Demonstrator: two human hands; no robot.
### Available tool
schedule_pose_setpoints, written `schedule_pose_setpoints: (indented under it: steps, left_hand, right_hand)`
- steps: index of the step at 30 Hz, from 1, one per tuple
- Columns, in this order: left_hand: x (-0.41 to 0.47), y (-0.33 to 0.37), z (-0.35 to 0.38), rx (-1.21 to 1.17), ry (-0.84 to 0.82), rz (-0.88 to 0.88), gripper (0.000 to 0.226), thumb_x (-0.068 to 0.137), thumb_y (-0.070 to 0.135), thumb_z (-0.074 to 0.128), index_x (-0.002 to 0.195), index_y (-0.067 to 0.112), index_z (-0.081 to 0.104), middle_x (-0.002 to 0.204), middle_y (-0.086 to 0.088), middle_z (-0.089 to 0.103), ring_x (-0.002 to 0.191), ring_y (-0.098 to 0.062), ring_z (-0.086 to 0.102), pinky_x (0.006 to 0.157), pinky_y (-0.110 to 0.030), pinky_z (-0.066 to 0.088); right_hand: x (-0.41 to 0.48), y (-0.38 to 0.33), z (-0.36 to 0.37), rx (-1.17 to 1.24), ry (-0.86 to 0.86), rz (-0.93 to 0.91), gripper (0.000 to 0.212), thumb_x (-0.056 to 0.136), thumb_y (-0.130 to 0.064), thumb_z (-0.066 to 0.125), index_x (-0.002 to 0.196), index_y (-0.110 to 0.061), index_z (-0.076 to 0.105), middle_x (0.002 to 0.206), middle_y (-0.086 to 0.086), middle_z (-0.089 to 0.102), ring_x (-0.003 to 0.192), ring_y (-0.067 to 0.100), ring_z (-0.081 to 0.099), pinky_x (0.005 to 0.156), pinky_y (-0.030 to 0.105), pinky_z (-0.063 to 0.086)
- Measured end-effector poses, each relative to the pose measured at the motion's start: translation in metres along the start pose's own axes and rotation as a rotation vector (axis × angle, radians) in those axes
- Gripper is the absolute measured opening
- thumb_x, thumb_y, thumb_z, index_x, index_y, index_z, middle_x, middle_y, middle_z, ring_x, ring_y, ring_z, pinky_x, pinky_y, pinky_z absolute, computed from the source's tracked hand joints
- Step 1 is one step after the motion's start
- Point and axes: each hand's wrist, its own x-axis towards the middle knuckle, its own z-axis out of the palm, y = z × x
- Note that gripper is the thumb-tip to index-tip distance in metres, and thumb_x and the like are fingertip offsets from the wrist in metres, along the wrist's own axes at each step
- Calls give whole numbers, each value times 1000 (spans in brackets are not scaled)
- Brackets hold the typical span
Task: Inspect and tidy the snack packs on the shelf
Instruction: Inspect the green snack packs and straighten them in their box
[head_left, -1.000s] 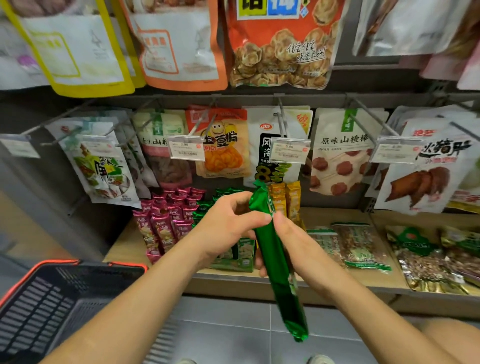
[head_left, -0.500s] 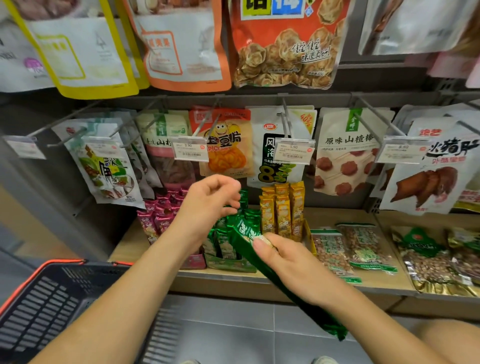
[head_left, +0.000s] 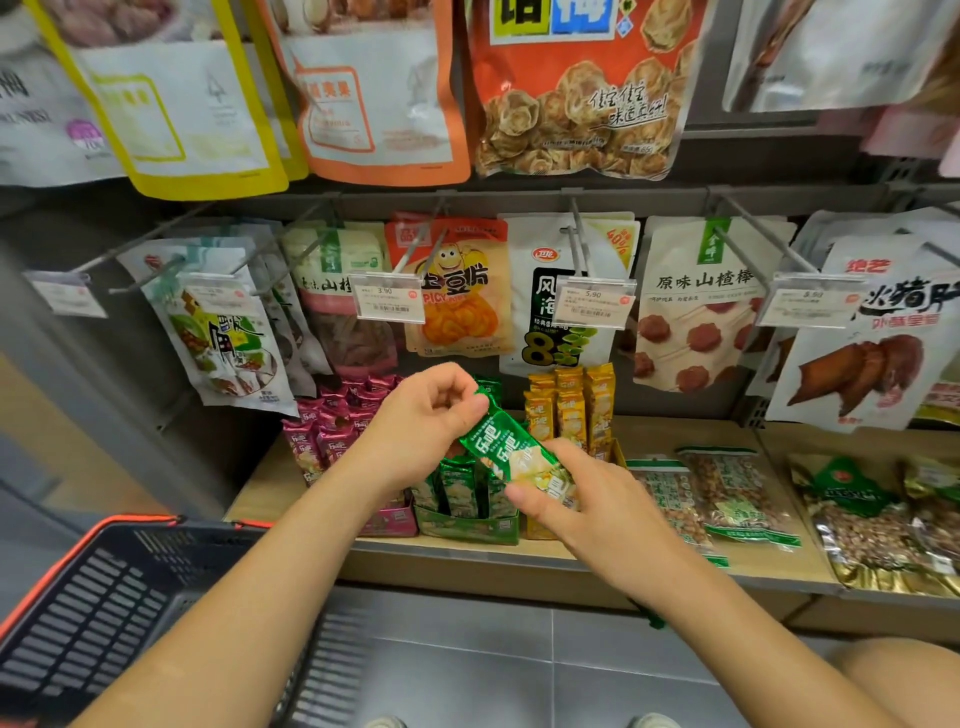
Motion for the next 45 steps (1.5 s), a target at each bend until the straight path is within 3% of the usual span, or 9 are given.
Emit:
schedule_pose_setpoints:
  steps: [4,7,12,19,24,32,35,40,45]
  left_hand:
    - [5,-6,-10,219,230,22,22,100,26,49,78,27,49,56,15,47,52,-5,40,59,-46,51]
    - [9,-12,-20,86,388,-23,21,98,31,54,78,23,54,54,15,43,53,-4,42,49,-35,48]
    - [10,-16,-17,-167,270,-171,24,86,48,67,82,25,69,89,7,67,79,-6,60,51,-20,49]
    - [14,-22,-9,-448,369,-338,11,85,20,73,91,16,65,96,-9,68,85,-21,64,67,-31,50]
    - [12,-19,-4,-665,333,-430,31,85,20,73,109,5,60,67,0,68,47,-1,56,52,-17,49]
    - [6,-15,16,-754,194,-465,37,81,21,76,109,2,61,84,-10,72,67,-17,65,65,-27,59]
    - [0,-12,28,-737,68,-452,26,83,21,74,99,3,64,77,-7,74,46,-6,59,66,-28,59]
    - [-4,-11,38,-628,-4,-419,21,86,23,72,98,8,64,67,2,71,57,-8,67,77,-36,60]
    - [-3,-8,27,-167,-31,-293,17,75,26,83,85,15,74,78,-3,76,69,-10,71,61,-24,56]
  right_hand:
    - [-1,7,-6,49,-281,60,46,88,-59,57,123,-36,39,94,-17,60,74,-7,58,59,14,42]
    - [-4,8,-7,254,-382,131,40,91,-48,60,122,-31,42,94,-5,62,60,6,63,53,23,52]
    - [-6,7,-6,-4,-249,54,36,89,-60,53,113,-36,41,90,-10,64,62,-1,55,52,19,39]
    - [-10,-2,6,-376,7,-49,36,93,-59,42,115,-31,33,74,-11,56,61,13,53,49,31,38]
    - [-12,-9,11,-465,102,-46,33,95,-56,36,115,-30,33,87,-9,61,69,16,60,50,30,40]
    - [-14,-14,18,-484,204,-26,39,97,-55,32,126,-30,34,95,-9,61,74,16,62,50,29,37]
    - [-12,-15,20,-479,209,-5,41,97,-55,31,128,-29,33,98,-9,60,75,16,62,51,29,33]
    - [-10,-14,19,-282,127,10,49,95,-60,35,132,-29,30,107,-7,60,88,20,63,64,35,47]
    - [13,2,1,108,-101,141,61,92,-66,31,135,-27,49,124,-6,58,113,11,55,95,35,46]
